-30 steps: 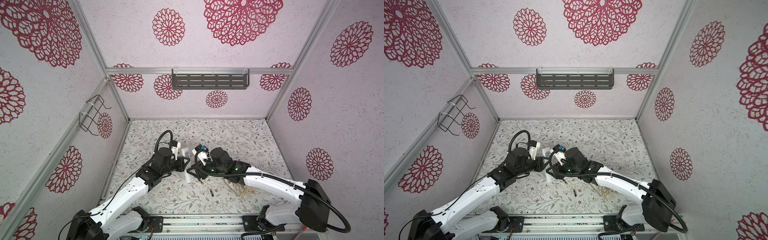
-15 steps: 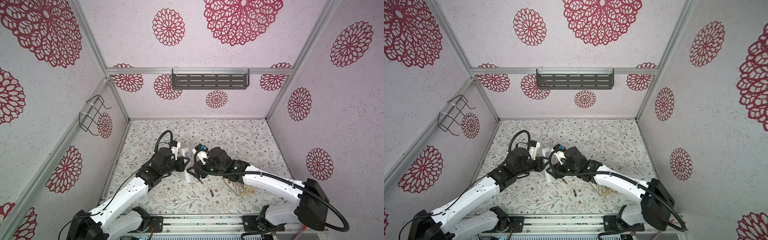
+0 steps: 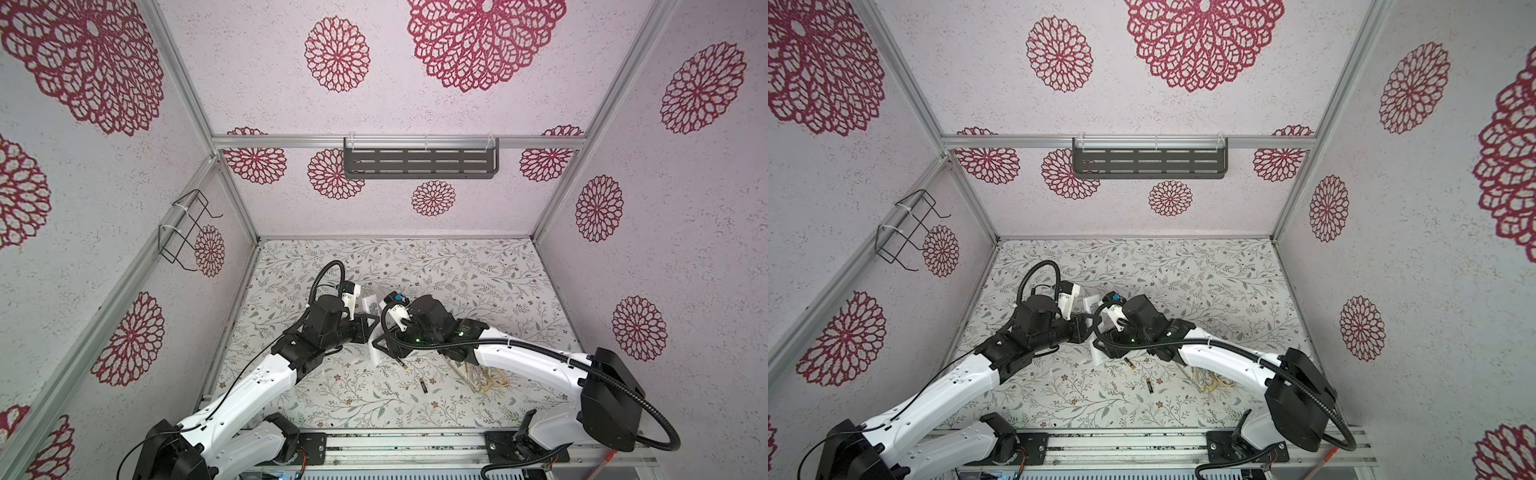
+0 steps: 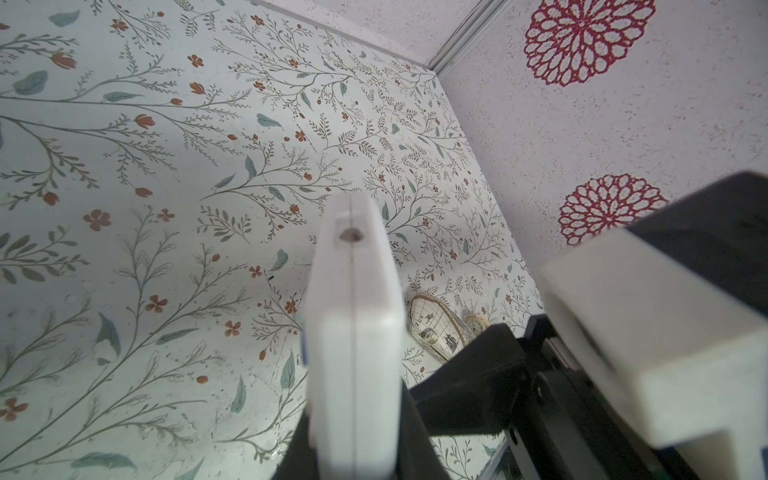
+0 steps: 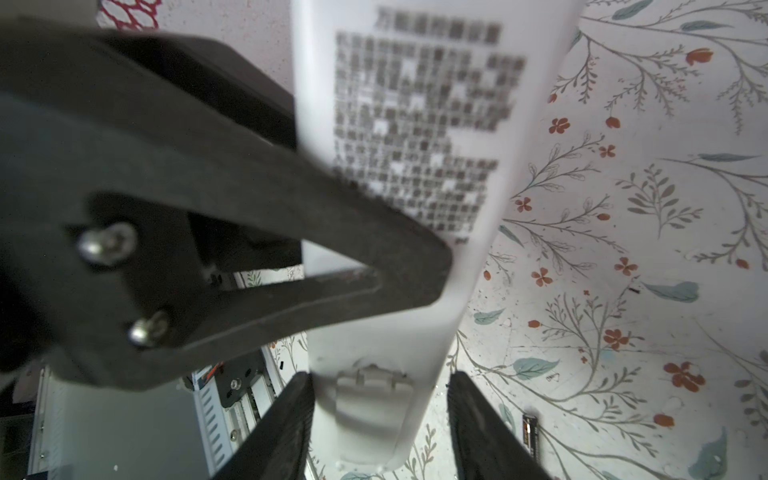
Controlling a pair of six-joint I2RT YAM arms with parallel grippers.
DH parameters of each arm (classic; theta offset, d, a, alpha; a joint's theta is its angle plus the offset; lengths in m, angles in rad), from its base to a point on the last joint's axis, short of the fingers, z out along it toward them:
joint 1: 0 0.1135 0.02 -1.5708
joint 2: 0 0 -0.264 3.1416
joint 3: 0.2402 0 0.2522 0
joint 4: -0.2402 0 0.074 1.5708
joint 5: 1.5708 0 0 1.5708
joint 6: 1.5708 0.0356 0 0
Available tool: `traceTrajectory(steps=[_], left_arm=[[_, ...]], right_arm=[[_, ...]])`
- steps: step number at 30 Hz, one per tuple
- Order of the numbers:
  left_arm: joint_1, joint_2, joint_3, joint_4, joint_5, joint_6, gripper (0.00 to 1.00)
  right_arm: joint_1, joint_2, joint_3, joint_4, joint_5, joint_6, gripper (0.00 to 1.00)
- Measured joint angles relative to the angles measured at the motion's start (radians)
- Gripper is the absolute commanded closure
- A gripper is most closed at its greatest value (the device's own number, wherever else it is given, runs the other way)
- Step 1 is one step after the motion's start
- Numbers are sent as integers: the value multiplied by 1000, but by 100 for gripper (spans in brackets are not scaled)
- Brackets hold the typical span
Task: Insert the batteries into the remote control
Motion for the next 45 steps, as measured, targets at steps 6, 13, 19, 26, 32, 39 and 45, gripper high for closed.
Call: traceTrajectory(steps=[6, 13, 19, 26, 32, 39, 45], left_arm=[[2, 0, 0, -3, -5, 1, 100], [2, 0, 0, -4, -7, 3, 100], [3, 0, -1, -4, -9, 4, 100], [3, 0, -11, -4, -8, 4, 100], [3, 0, -13, -3, -8, 4, 100], [3, 0, -16, -3, -7, 4, 100], [3, 0, -16, -3, -8, 4, 100]], right_arm=[[0, 0, 0, 2, -1, -1, 55], [0, 0, 0, 3, -1, 2, 58], [0, 2, 0, 5, -5, 2, 60], [-2, 9, 0, 10, -12, 2, 62], [-3, 9, 0, 20, -19, 2, 64], [-4, 9, 0, 31, -23, 3, 65], [-4, 9, 0, 32, -26, 3, 64]])
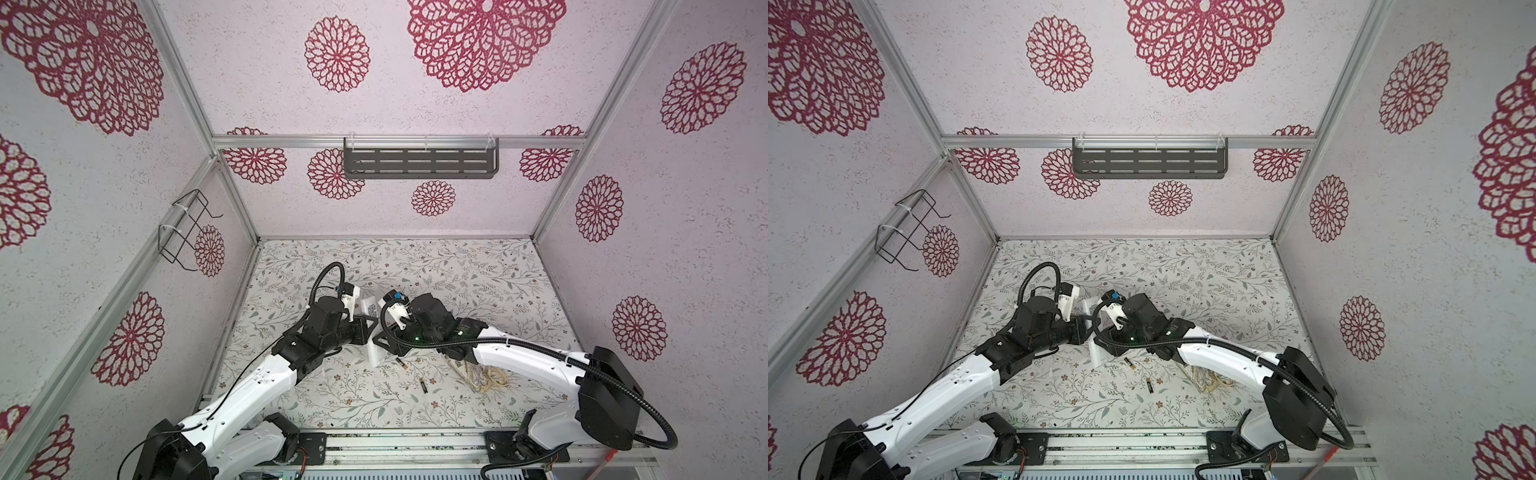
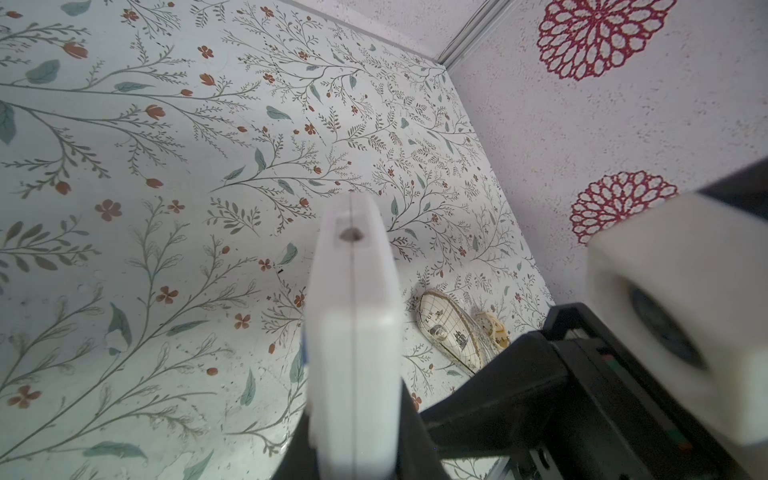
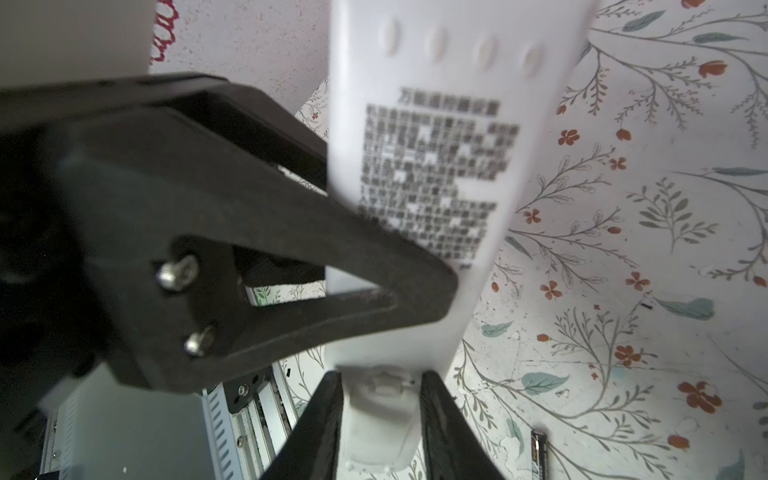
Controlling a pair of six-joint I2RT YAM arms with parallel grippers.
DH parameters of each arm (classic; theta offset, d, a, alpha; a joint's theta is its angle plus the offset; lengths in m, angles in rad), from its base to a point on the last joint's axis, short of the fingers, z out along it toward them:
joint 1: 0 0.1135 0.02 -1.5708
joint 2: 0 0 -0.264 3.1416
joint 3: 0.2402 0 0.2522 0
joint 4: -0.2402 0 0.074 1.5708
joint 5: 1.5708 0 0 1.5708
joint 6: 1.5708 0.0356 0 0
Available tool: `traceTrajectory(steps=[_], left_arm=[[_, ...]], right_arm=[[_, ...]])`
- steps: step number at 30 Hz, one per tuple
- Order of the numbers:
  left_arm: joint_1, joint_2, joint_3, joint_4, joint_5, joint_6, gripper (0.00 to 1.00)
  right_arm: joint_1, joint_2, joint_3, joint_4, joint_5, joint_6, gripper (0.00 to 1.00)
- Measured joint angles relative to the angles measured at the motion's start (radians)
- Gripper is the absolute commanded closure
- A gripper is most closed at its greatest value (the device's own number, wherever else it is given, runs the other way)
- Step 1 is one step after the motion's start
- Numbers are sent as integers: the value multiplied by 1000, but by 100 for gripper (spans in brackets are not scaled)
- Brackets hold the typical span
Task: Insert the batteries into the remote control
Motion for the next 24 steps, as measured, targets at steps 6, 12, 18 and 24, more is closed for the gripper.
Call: traceTrajectory(steps=[6, 12, 18, 24], left_arm=[[0, 0, 0, 0, 0, 0, 100], [0, 0, 0, 0, 0, 0, 100], [0, -6, 0, 0, -2, 0, 100], [0, -12, 0, -1, -4, 0, 100]], right_arm=[[-1, 0, 0, 0, 0, 6, 58], [-2, 0, 0, 0, 0, 10, 60], [-2, 0, 0, 0, 0, 10, 62], [-2, 0, -1, 0, 0, 10, 62]])
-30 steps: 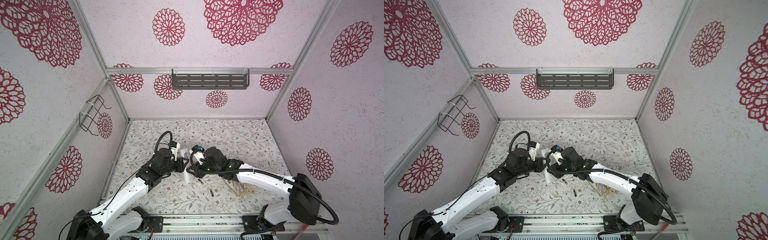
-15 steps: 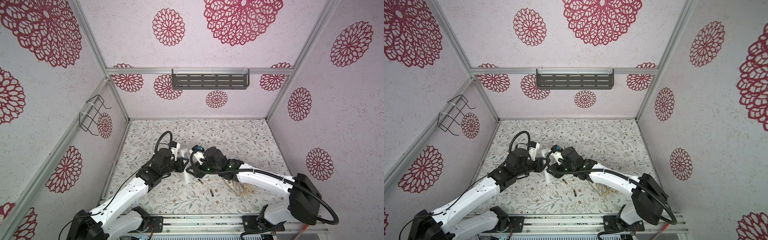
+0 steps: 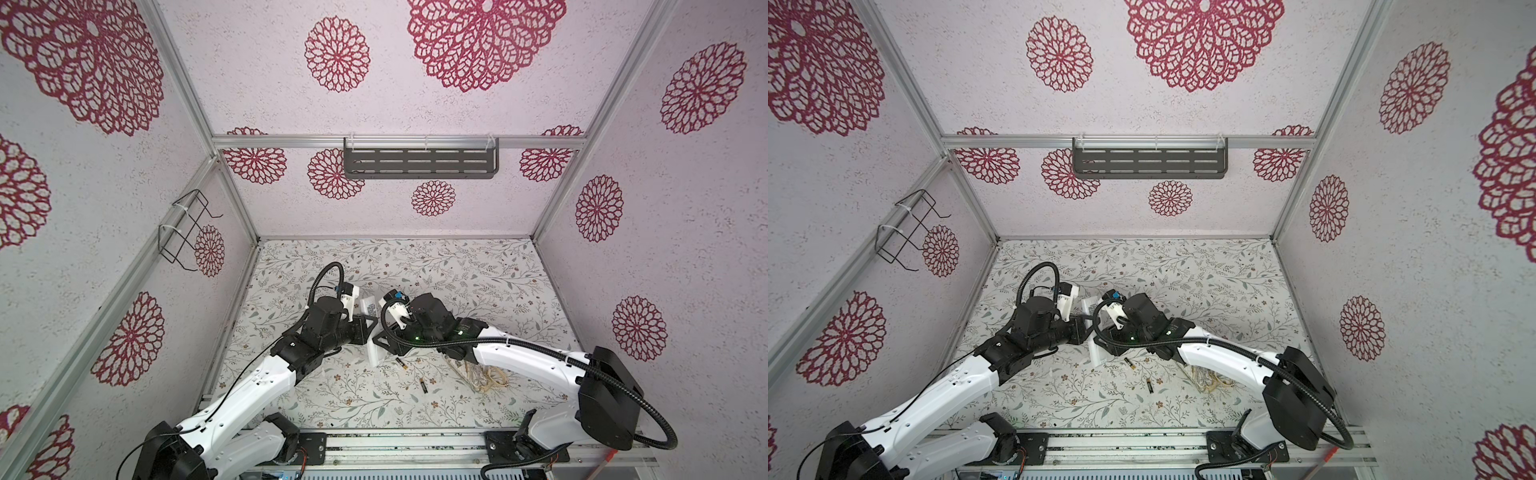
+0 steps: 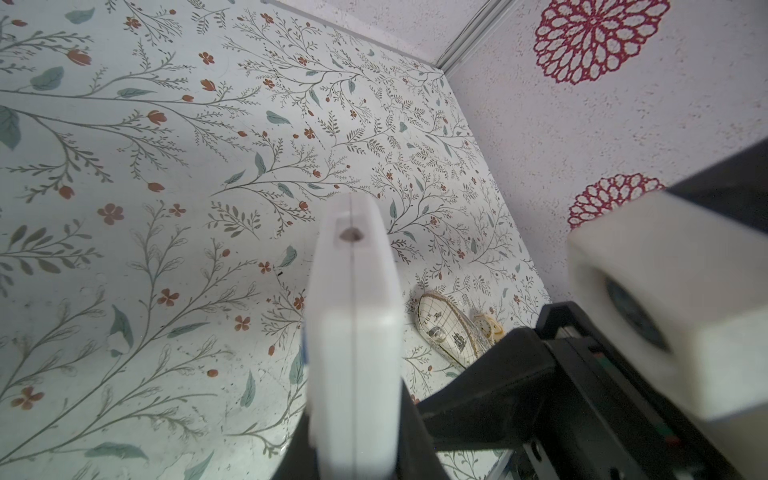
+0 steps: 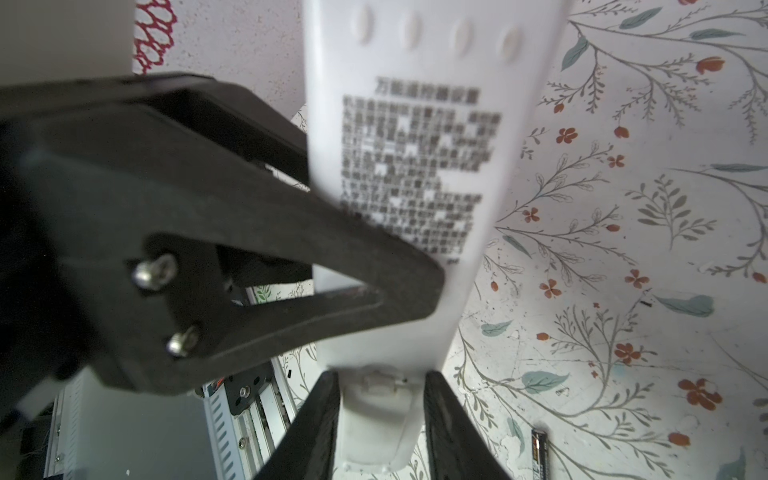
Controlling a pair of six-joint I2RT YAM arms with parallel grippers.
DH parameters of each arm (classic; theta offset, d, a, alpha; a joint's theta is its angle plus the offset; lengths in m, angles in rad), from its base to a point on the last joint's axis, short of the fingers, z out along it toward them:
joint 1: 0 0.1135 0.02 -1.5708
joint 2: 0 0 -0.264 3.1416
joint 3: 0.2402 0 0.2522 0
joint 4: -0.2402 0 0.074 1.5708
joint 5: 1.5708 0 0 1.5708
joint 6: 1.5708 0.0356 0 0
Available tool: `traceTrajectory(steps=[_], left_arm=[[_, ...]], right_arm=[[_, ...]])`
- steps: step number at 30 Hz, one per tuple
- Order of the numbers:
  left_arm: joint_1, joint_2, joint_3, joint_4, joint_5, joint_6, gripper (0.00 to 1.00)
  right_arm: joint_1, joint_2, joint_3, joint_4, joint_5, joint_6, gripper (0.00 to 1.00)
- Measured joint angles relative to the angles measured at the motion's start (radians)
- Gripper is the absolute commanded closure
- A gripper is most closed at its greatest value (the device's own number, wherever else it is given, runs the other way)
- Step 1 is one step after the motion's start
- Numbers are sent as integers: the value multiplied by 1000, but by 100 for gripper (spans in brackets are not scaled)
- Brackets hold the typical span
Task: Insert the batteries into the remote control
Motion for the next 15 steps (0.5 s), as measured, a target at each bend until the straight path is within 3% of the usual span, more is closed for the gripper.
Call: traceTrajectory(steps=[15], left_arm=[[1, 0, 0, -1, -5, 0, 100]], right_arm=[[0, 0, -16, 22, -2, 8, 64]])
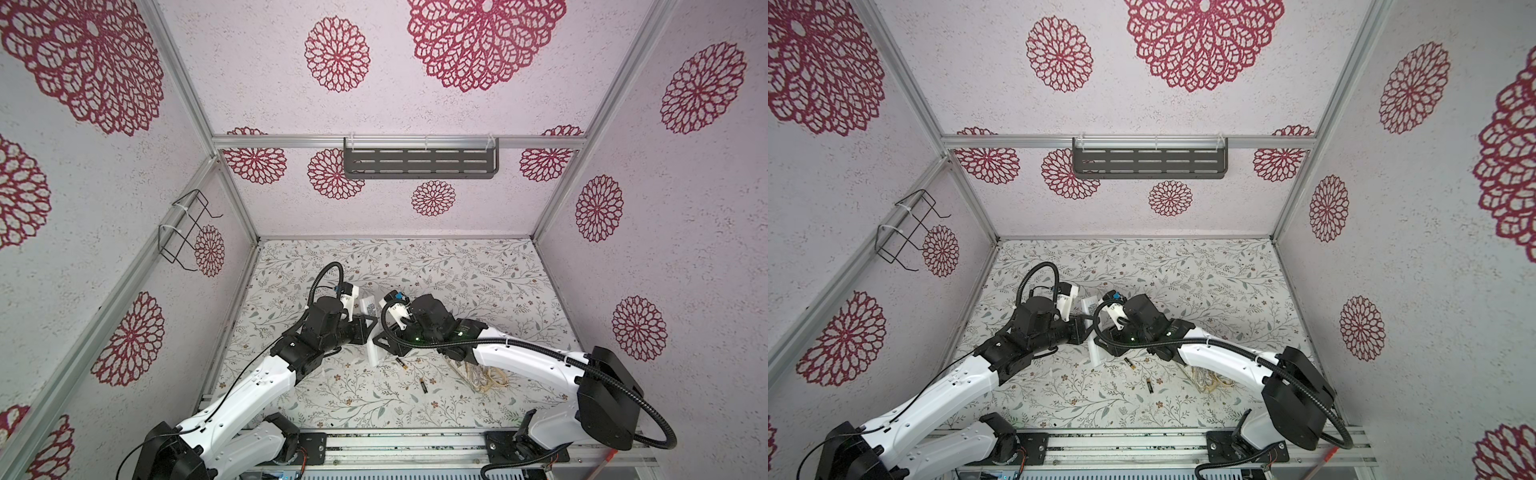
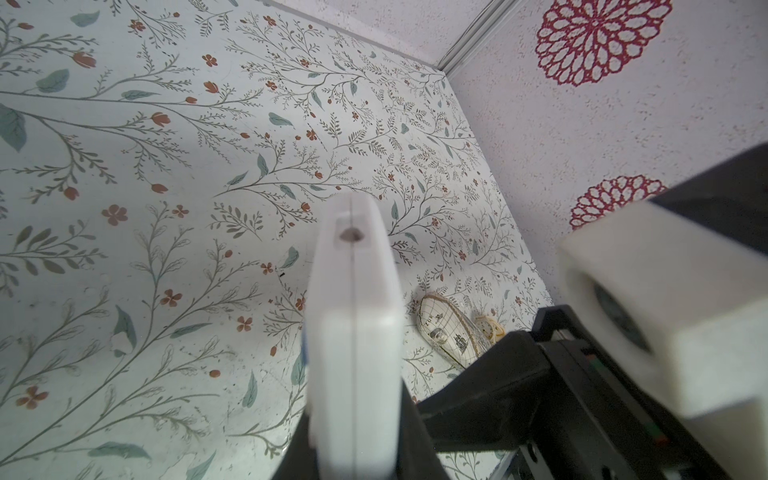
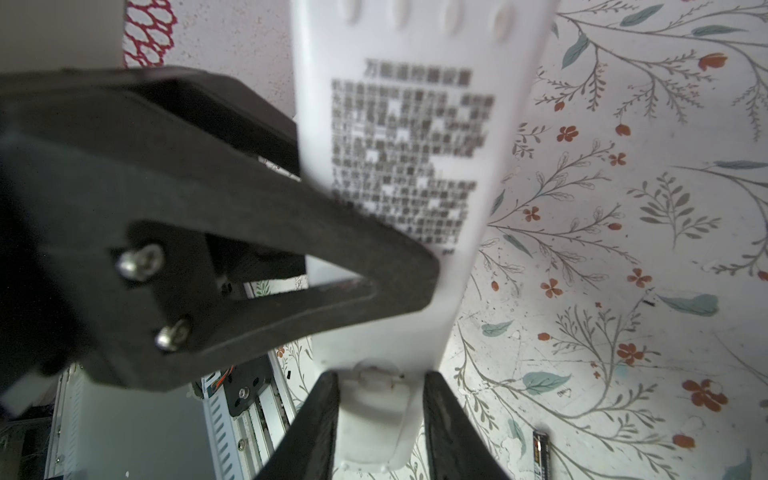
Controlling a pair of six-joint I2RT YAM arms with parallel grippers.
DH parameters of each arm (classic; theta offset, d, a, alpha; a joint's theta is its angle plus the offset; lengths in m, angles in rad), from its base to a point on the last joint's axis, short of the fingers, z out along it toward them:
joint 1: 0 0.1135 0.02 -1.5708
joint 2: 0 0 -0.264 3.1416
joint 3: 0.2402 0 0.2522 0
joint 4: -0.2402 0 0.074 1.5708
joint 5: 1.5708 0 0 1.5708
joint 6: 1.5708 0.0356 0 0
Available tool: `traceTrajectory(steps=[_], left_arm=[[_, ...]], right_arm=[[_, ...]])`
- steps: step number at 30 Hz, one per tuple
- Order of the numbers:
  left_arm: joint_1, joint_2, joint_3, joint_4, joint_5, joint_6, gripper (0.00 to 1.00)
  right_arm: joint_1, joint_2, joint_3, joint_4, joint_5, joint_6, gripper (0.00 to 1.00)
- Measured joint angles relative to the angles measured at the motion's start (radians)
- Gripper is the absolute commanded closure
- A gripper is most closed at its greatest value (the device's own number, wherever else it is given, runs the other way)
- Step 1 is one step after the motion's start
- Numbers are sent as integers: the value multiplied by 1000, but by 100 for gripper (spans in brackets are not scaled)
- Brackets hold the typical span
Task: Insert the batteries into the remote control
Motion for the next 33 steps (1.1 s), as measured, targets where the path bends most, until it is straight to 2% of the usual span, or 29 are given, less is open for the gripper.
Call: traceTrajectory(steps=[14, 33], left_arm=[[3, 0, 0, -1, -2, 0, 100], [3, 1, 0, 3, 1, 0, 100]], right_arm=[[0, 0, -13, 21, -13, 9, 69], [0, -13, -25, 30, -14, 9, 71]])
